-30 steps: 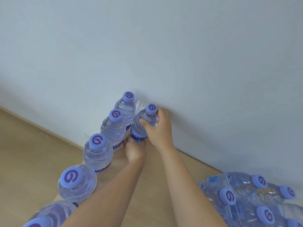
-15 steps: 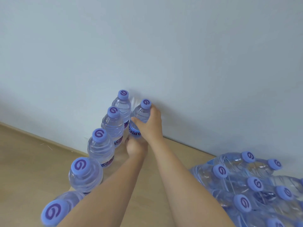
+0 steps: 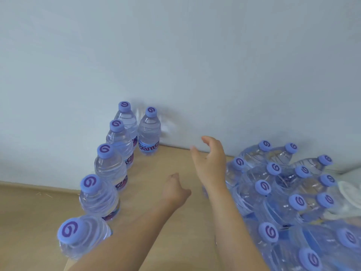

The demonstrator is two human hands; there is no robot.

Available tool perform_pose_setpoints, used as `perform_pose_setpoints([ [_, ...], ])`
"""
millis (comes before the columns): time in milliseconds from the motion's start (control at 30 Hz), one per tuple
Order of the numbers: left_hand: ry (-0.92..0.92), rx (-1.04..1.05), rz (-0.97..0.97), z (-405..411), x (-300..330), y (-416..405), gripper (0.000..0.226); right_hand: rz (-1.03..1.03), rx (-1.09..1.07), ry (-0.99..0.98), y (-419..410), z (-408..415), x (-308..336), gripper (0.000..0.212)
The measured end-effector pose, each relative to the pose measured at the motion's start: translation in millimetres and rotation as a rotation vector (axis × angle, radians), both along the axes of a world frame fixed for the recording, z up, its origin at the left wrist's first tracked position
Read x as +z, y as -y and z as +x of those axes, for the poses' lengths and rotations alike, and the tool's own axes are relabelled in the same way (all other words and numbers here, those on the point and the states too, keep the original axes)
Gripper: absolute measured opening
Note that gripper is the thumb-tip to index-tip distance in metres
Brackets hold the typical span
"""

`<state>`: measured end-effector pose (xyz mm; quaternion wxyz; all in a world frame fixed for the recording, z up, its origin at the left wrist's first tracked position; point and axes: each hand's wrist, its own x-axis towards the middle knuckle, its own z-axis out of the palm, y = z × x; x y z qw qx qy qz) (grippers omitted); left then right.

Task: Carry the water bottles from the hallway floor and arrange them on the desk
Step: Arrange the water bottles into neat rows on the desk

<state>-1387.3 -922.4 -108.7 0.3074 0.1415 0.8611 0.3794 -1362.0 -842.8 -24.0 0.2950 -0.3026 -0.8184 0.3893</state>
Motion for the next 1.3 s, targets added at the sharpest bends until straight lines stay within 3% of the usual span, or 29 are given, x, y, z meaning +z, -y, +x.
perform_pose_setpoints([
  [100,-0.023,-0.078,-0.019,15.1,1.7,-6.2,0.061,-0.056,-0.205,-0.108,-16.3,34.9,16.4,0.032],
  [233,-0.046,-0.172,-0.007,24.8,5.2,-12.9,0.072,0.127,-0.24,-0.104,-10.4,48.8,16.6,0.033],
  [300,-0.061,-0.218,0.008,25.2,7.4,-14.3,0.076,0.133,-0.265,-0.024,-15.6,52.6,13.1,0.044],
  [400,-0.08,-0.247,0.012,24.8,10.7,-14.7,0.075,-0.149,-0.239,0.151,-27.8,56.8,11.2,0.058],
  [467,-0.078,-0.26,0.024,25.4,12.0,-15.1,0.076,-0.236,-0.211,0.186,-30.0,59.4,8.3,0.052],
  [600,-0.043,-0.24,0.076,26.3,12.3,-10.4,0.08,-0.149,-0.233,0.17,-25.6,62.0,8.7,0.029],
  [733,-0.086,-0.21,0.159,24.3,12.9,1.8,0.078,0.009,-0.273,0.159,-20.8,59.3,19.6,0.033],
  [867,-0.025,-0.037,0.329,23.3,9.3,19.7,0.069,-0.018,-0.228,0.01,-10.2,43.8,36.1,0.03],
  [967,-0.005,0.15,0.409,24.1,9.9,28.7,0.061,-0.173,-0.126,-0.042,-6.6,28.0,43.6,0.029],
  [1033,0.017,0.235,0.425,23.6,11.7,32.4,0.058,-0.304,0.023,0.076,-5.7,19.1,46.2,0.042],
  [1133,0.052,0.327,0.442,19.6,8.3,40.8,0.051,-0.217,0.112,0.364,3.4,5.3,41.3,0.061],
  [1300,0.021,0.475,0.415,10.6,5.7,59.1,0.055,-0.201,0.204,0.354,23.5,-19.7,30.2,0.054],
])
